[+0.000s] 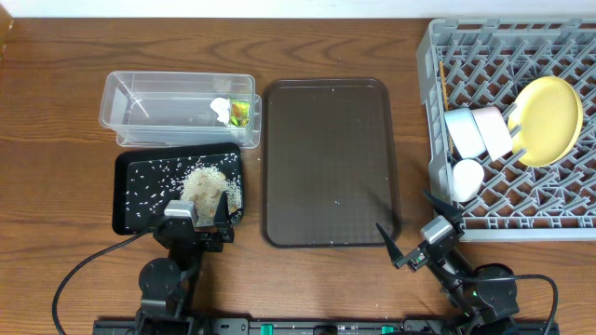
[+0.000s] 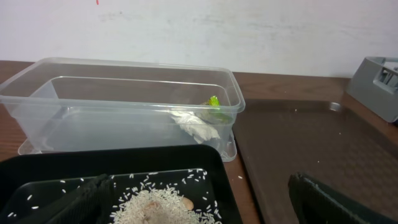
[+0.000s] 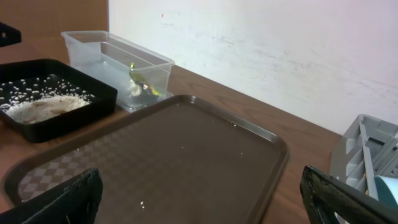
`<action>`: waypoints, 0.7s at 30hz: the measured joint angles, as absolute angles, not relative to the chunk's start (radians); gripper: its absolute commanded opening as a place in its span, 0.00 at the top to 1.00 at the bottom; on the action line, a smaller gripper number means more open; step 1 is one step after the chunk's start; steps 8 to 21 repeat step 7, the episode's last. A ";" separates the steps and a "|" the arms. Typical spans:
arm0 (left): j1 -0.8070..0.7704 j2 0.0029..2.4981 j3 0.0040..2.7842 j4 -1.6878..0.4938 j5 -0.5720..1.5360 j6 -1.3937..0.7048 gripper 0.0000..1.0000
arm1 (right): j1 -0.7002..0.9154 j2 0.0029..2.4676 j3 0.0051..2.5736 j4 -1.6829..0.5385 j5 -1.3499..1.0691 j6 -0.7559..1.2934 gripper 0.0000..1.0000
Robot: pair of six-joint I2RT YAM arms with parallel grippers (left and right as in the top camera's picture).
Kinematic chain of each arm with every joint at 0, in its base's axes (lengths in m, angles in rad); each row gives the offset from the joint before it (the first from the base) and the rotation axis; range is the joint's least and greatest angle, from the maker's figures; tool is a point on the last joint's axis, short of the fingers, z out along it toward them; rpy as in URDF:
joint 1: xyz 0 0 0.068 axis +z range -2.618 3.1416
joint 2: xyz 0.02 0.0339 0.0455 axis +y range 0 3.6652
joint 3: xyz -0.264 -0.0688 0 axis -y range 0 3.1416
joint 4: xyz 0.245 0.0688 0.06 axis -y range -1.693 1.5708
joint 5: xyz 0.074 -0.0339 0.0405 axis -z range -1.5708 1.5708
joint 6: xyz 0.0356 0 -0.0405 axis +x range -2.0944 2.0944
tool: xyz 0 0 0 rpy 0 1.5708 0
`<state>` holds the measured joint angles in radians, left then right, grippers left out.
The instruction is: Sort waste into correct bins and load items into the dishwasher rack
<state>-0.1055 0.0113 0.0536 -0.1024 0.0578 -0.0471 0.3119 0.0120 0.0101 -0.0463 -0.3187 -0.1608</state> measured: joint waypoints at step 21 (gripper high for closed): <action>-0.105 0.011 0.054 -0.102 0.058 -0.047 0.09 | 0.312 0.012 0.010 -0.046 -0.319 -0.160 0.01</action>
